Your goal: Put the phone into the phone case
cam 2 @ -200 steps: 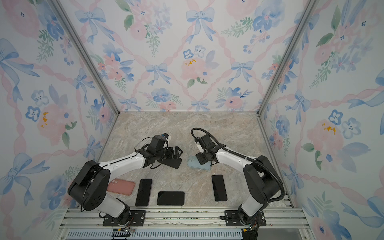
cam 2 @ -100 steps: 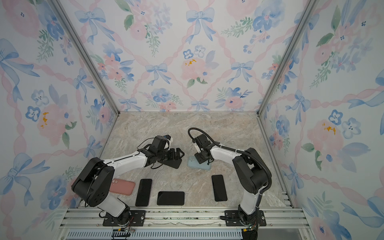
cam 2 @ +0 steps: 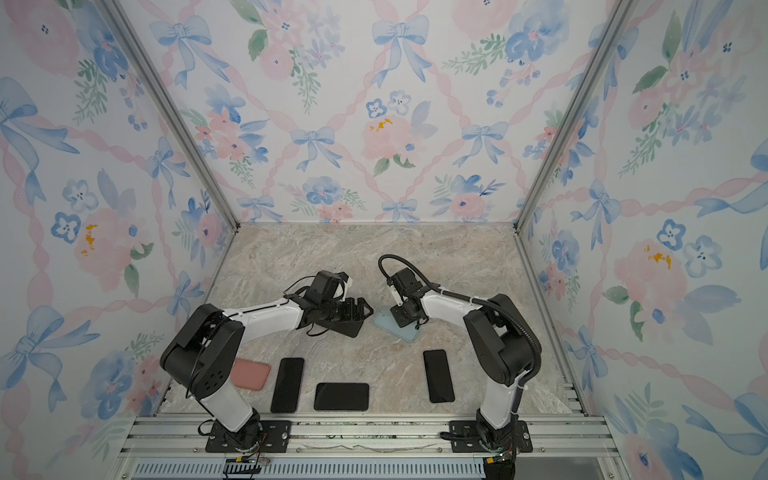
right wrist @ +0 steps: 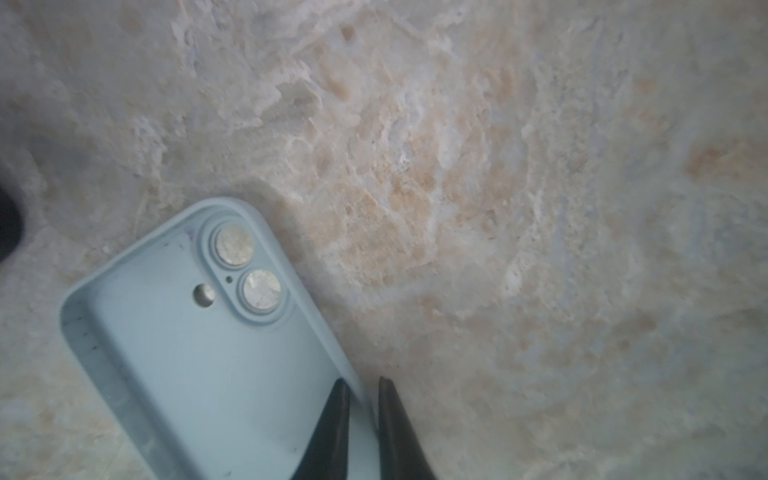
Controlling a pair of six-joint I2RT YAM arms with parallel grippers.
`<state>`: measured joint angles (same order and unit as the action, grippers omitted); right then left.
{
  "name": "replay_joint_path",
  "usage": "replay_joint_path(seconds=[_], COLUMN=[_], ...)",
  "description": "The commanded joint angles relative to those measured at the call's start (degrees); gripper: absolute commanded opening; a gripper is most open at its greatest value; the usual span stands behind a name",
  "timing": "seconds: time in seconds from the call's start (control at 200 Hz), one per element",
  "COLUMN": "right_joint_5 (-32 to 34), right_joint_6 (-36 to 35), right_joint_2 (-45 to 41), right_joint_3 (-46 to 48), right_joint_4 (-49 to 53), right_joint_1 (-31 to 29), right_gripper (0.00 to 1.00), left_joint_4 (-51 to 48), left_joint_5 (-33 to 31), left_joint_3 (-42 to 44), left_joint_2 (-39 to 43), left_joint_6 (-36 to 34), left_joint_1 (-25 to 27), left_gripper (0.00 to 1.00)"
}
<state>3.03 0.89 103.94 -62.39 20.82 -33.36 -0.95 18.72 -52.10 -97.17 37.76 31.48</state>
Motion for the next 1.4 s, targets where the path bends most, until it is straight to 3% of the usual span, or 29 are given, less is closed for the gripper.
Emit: replay_joint_path(seconds=[0.0, 0.24, 0.47, 0.625, 1.165, 1.395], right_joint_5=[0.3, 2.6, 2.5, 7.1, 8.2, 10.3], right_joint_6=[2.0, 9.2, 19.2, 22.7, 23.5, 22.7], right_joint_2=[-2.5, -5.0, -5.6, -3.4, 1.3, -4.8], right_joint_3=[0.6, -0.2, -0.1, -1.9, -3.9, -2.4], right_joint_4=[0.5, 1.3, 0.4, 4.3, 5.1, 11.1], right_joint_1=[0.6, 2.3, 5.1, 6.8, 6.8, 5.2], right_gripper=[0.15, 0.00, 0.00, 0.00, 0.13, 0.30], left_joint_4=[-0.4, 0.4, 1.8, 1.9, 1.7, 1.8], left_joint_5=[1.1, 0.6, 1.4, 2.3, 2.7, 3.3], left_joint_3=[-1.3, -1.4, -3.0, -4.3, -4.3, -3.9], left_joint_2=[-0.5, -0.2, -2.4, -3.8, -3.6, -2.5], left_joint_6=[-0.3, 0.4, 1.1, 1.1, 0.8, 0.8], left_joint_1=[0.2, 0.4, 1.9, 2.7, 4.0, 5.1], left_gripper=[0.93, 0.93, 0.93, 0.93, 0.93, 0.98])
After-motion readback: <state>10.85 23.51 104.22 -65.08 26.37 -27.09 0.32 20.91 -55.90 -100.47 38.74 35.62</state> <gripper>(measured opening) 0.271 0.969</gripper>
